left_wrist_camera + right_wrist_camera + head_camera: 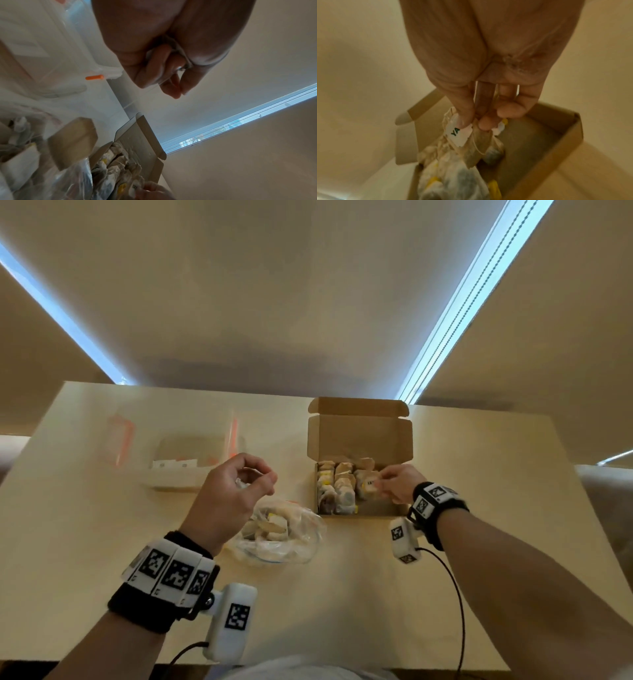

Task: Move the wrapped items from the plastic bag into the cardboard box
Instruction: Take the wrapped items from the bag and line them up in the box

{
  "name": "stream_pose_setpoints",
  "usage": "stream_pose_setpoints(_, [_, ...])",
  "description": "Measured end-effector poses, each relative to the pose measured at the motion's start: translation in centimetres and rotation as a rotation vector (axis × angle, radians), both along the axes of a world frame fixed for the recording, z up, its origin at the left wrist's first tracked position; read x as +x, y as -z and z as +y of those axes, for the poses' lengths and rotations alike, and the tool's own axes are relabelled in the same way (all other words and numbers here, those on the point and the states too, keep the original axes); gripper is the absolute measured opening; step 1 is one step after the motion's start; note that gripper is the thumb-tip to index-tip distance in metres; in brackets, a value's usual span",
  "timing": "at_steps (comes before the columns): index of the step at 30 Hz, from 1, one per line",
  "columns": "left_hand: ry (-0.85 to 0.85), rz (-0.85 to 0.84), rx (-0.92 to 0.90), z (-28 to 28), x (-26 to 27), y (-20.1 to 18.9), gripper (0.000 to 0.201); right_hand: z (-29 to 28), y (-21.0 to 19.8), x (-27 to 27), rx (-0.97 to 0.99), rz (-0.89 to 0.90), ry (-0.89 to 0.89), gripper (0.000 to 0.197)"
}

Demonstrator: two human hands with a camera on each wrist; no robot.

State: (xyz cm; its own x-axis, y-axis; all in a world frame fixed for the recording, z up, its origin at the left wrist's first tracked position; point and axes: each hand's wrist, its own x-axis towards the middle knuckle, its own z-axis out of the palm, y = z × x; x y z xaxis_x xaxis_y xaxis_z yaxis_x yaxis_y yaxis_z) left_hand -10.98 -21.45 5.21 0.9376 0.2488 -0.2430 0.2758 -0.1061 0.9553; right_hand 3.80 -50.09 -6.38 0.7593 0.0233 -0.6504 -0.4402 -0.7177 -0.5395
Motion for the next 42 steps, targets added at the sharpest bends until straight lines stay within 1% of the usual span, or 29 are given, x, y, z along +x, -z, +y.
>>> stream_pose_setpoints(2, [-0.002, 0.017, 0.000, -0.1, -0.1, 0.2, 0.018, 0.6, 2.2, 0.2, -0.017, 0.034, -0.009, 0.010])
stream_pose_setpoints(4, [-0.009, 0.033, 0.011, 0.0, -0.2, 0.4, 0.009, 1.3, 3.8, 0.3, -0.080, 0.030, -0.069, 0.013])
stream_pose_setpoints(6, [-0.015, 0.047, 0.017, 0.2, -0.2, 0.5, 0.004, 1.6, 4.9, 0.6, -0.143, 0.019, -0.097, 0.009])
stream_pose_setpoints(7, [-0.022, 0.048, 0.011, 0.2, -0.2, 0.5, 0.005, 1.8, 5.3, 0.7, -0.168, -0.003, -0.081, 0.006])
stream_pose_setpoints(9, [-0.039, 0.050, -0.003, 0.3, -0.2, 0.3, 0.015, 1.9, 6.0, 0.8, -0.217, -0.040, -0.065, 0.013])
stream_pose_setpoints(10, [-0.042, 0.059, -0.005, 0.3, -0.1, 0.3, 0.017, 1.8, 6.2, 0.8, -0.237, -0.038, -0.076, 0.015])
stream_pose_setpoints(11, [-0.043, 0.065, -0.001, 0.3, 0.0, 0.3, 0.014, 1.8, 6.4, 0.7, -0.251, -0.041, -0.080, 0.014])
stream_pose_setpoints(13, [-0.036, 0.075, 0.004, 0.4, 0.1, 0.6, 0.006, 1.8, 6.4, 0.5, -0.255, -0.043, -0.018, 0.018])
stream_pose_setpoints(15, [-0.042, 0.092, -0.048, 0.5, 0.3, 0.8, 0.007, 1.7, 5.9, 0.5, -0.253, -0.027, 0.056, 0.027])
stream_pose_setpoints(17, [-0.050, 0.109, -0.120, 0.5, 0.4, 0.6, 0.009, 1.5, 4.4, 0.4, -0.244, -0.058, 0.082, 0.026])
stream_pose_setpoints(19, [-0.045, 0.121, -0.189, 0.4, 0.6, 0.2, 0.010, 1.7, 2.0, -0.1, -0.185, -0.167, 0.086, 0.021])
stream_pose_setpoints(20, [-0.038, 0.125, -0.236, 0.4, 0.6, -0.1, 0.010, 2.1, 0.7, -0.6, -0.118, -0.238, 0.073, 0.023])
stream_pose_setpoints(21, [-0.026, 0.130, -0.296, 0.3, 0.7, -0.4, 0.011, 2.9, -0.9, -1.4, -0.020, -0.293, 0.033, 0.026])
stream_pose_setpoints(22, [-0.015, 0.139, -0.370, 0.3, 0.9, -0.7, 0.011, 4.2, -2.7, -2.4, 0.117, -0.319, -0.045, 0.031])
stream_pose_setpoints(23, [-0.007, 0.152, -0.451, 0.2, 1.0, -1.0, 0.012, 5.6, -4.7, -3.6, 0.273, -0.304, -0.153, 0.035])
stream_pose_setpoints(25, [0.007, 0.183, -0.589, 0.1, 1.3, -1.6, 0.016, 8.8, -8.0, -6.2, 0.538, -0.170, -0.397, 0.047])
stream_pose_setpoints(26, [0.018, 0.192, -0.632, 0.1, 1.5, -1.9, 0.016, 10.2, -9.1, -7.3, 0.596, -0.116, -0.499, 0.050])
stream_pose_setpoints(27, [0.033, 0.194, -0.655, 0.2, 1.6, -2.2, 0.016, 11.4, -9.8, -8.2, 0.601, -0.116, -0.566, 0.047])
stream_pose_setpoints(28, [0.051, 0.191, -0.661, 0.4, 1.7, -2.5, 0.016, 12.3, -10.1, -8.8, 0.581, -0.152, -0.593, 0.039])
stream_pose_setpoints(29, [0.061, 0.190, -0.650, 0.6, 1.8, -2.8, 0.016, 12.8, -10.4, -9.2, 0.572, -0.178, -0.585, 0.027])
stream_pose_setpoints(31, [0.056, 0.190, -0.563, 1.5, 1.9, -3.3, 0.018, 13.0, -11.0, -9.6, 0.641, -0.162, -0.523, 0.007])
stream_pose_setpoints(32, [0.044, 0.190, -0.504, 1.9, 1.9, -3.4, 0.019, 12.7, -11.3, -9.8, 0.679, -0.149, -0.495, 0.004])
stream_pose_setpoints(34, [0.019, 0.197, -0.402, 2.7, 1.8, -3.6, 0.020, 12.1, -12.2, -9.9, 0.721, -0.162, -0.459, 0.007])
stream_pose_setpoints(36, [0.007, 0.230, -0.375, 3.3, 1.6, -3.5, 0.019, 11.6, -13.4, -10.0, 0.755, -0.188, -0.428, 0.012])
stream_pose_setpoints(37, [0.012, 0.254, -0.400, 3.5, 1.5, -3.3, 0.017, 11.5, -13.9, -10.0, 0.765, -0.203, -0.412, 0.014])
stream_pose_setpoints(39, [0.036, 0.302, -0.545, 3.6, 1.2, -3.0, 0.012, 11.3, -14.6, -9.8, 0.765, -0.243, -0.393, 0.016])
stream_pose_setpoints(42, [0.085, 0.347, -0.780, 3.3, 0.6, -2.0, 0.021, 11.3, -15.1, -9.5, 0.758, -0.284, -0.374, 0.017])
